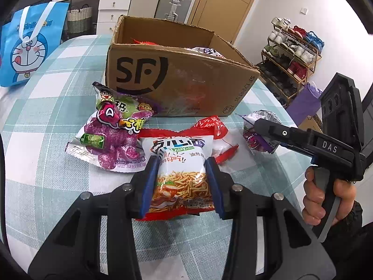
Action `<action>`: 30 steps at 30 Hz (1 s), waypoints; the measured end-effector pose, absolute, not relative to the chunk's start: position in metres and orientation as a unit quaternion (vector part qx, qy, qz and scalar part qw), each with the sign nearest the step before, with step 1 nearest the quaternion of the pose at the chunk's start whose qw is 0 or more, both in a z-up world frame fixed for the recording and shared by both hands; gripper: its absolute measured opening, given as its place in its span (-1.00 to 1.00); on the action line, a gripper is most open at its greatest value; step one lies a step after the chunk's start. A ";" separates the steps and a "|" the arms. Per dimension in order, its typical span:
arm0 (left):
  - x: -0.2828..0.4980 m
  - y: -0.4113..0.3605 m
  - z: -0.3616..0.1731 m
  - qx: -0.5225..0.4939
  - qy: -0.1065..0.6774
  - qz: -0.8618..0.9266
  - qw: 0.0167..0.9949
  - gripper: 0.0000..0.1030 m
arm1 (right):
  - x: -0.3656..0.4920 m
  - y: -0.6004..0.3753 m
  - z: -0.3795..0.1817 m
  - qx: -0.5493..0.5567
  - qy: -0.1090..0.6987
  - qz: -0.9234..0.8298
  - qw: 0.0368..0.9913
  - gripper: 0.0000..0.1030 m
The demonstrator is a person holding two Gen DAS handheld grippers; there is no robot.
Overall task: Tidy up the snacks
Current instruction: 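Grasp the white noodle-snack bag with the left tool while the right tool grasps the white-and-purple bag, then lift both held bags and carry them toward the box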
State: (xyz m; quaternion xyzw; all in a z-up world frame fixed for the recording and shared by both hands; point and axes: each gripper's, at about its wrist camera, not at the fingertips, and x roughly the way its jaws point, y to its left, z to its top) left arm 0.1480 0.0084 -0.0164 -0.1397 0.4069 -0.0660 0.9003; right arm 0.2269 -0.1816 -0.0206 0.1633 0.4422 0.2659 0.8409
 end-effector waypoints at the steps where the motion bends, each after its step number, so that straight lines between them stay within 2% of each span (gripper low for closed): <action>1: 0.147 0.009 -0.017 -0.140 0.409 -0.066 0.899 -0.26 | 0.227 -0.182 -0.021 0.164 0.443 0.265 0.841 0.27; 7: 0.151 0.002 -0.023 -0.126 0.425 -0.063 0.894 -0.17 | 0.228 -0.183 -0.025 0.165 0.449 0.263 0.838 0.27; 10: 0.159 0.001 -0.032 -0.122 0.449 -0.058 0.883 0.06 | 0.228 -0.185 -0.025 0.166 0.449 0.261 0.838 0.27; 12: 0.158 -0.001 -0.033 -0.119 0.446 -0.058 0.885 0.06 | 0.228 -0.185 -0.025 0.167 0.448 0.260 0.839 0.27; 16: 0.156 -0.002 -0.031 -0.116 0.436 -0.060 0.890 -0.08 | 0.227 -0.186 -0.024 0.168 0.447 0.260 0.839 0.27; 30: 0.133 0.013 0.006 -0.132 0.384 -0.058 0.912 -0.10 | 0.217 -0.178 0.001 0.160 0.412 0.278 0.853 0.27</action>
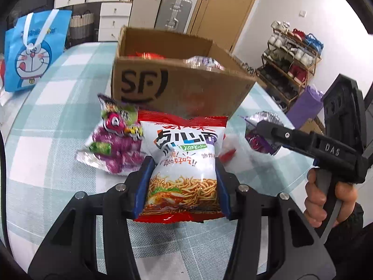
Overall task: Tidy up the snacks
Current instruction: 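Lift both held bags and carry them toward the box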
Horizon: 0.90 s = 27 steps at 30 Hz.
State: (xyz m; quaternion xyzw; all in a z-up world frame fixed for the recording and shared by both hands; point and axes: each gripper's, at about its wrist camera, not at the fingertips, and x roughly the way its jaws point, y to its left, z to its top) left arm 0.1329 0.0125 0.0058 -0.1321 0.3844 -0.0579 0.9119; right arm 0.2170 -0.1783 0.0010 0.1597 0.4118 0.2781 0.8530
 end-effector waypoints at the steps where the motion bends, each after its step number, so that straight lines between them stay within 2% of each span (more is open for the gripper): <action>1: 0.132 0.014 0.010 -0.131 0.379 -0.056 0.914 -0.10 | 0.216 -0.178 0.004 0.160 0.407 0.279 0.855 0.27; 11: 0.126 0.024 0.051 -0.127 0.342 -0.050 0.930 -0.10 | 0.215 -0.171 0.036 0.150 0.371 0.291 0.869 0.27; 27: 0.161 0.038 0.092 -0.121 0.308 -0.033 0.943 -0.09 | 0.237 -0.143 0.071 0.130 0.343 0.300 0.881 0.27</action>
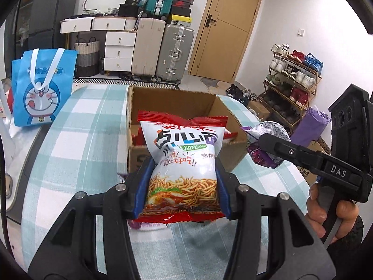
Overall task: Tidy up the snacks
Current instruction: 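Lift both held bags and carry them toward the box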
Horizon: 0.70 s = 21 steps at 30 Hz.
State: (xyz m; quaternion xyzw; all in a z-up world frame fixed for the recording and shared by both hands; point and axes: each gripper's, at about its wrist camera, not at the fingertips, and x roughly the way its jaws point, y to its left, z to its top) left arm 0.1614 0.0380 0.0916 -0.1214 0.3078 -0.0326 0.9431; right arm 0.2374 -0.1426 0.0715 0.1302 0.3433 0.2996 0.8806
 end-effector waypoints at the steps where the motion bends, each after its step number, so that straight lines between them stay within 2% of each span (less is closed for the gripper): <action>1: 0.165 0.038 0.094 -0.118 0.306 -0.031 0.944 -0.09 | 0.240 -0.141 0.073 0.130 0.343 0.298 0.881 0.27; 21: 0.242 0.049 0.109 -0.096 0.299 -0.004 0.950 -0.09 | 0.282 -0.121 0.091 0.120 0.333 0.282 0.892 0.28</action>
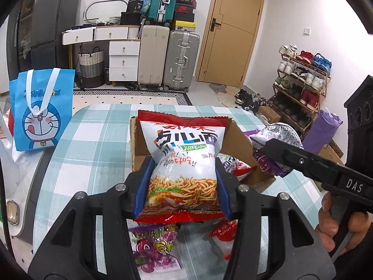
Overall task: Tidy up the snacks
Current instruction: 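Lift both held bags and carry them toward the box, then open both tools to drop the bags into the box and withdraw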
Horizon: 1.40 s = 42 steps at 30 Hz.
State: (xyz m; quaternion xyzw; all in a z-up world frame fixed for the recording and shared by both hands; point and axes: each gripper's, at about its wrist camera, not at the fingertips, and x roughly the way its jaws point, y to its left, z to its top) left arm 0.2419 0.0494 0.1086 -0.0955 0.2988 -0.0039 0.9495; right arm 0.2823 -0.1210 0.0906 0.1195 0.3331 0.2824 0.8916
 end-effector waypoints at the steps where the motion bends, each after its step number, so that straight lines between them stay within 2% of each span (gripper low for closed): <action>1: 0.245 0.050 0.108 -0.095 0.301 -0.002 0.949 -0.09 | 0.284 -0.120 0.090 0.121 0.333 0.281 0.892 0.28; 18: 0.284 0.046 0.091 -0.061 0.308 0.010 0.949 -0.09 | 0.316 -0.116 0.073 0.139 0.345 0.250 0.894 0.28; 42: 0.327 0.063 0.053 -0.061 0.339 0.016 0.939 -0.09 | 0.340 -0.091 0.051 0.120 0.357 0.246 0.893 0.28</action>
